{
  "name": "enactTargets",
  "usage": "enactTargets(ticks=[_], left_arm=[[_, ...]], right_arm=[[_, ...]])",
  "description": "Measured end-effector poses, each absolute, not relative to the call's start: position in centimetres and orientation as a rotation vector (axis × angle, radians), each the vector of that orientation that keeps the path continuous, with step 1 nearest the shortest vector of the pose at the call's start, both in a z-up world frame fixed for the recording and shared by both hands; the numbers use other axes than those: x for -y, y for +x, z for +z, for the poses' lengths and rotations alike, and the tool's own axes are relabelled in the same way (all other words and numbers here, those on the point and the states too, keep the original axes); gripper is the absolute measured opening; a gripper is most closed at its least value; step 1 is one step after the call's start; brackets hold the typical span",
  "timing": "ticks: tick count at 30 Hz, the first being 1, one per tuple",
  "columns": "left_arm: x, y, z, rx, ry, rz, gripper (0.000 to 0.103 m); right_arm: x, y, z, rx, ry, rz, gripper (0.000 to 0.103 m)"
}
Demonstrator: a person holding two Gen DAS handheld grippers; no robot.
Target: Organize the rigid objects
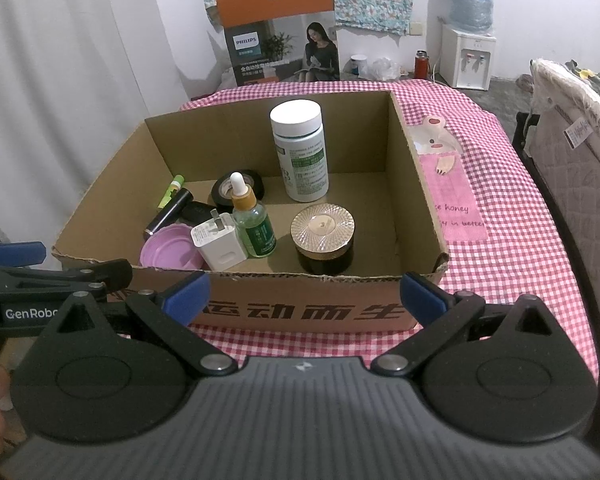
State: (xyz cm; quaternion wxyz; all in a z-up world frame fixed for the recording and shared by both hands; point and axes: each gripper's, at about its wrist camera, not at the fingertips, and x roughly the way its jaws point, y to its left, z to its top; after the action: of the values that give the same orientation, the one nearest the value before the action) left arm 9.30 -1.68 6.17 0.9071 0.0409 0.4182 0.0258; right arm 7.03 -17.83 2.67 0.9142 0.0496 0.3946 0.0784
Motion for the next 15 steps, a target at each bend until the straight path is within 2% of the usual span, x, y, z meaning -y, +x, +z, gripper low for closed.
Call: enactTargets(ticks=[15], left_arm=[[1.71, 9.28, 5.96, -0.869, 0.085, 0.056, 0.102]], right_arm=[[17.84, 7.01, 2.43, -0.819, 0.104, 0.159, 0.102]])
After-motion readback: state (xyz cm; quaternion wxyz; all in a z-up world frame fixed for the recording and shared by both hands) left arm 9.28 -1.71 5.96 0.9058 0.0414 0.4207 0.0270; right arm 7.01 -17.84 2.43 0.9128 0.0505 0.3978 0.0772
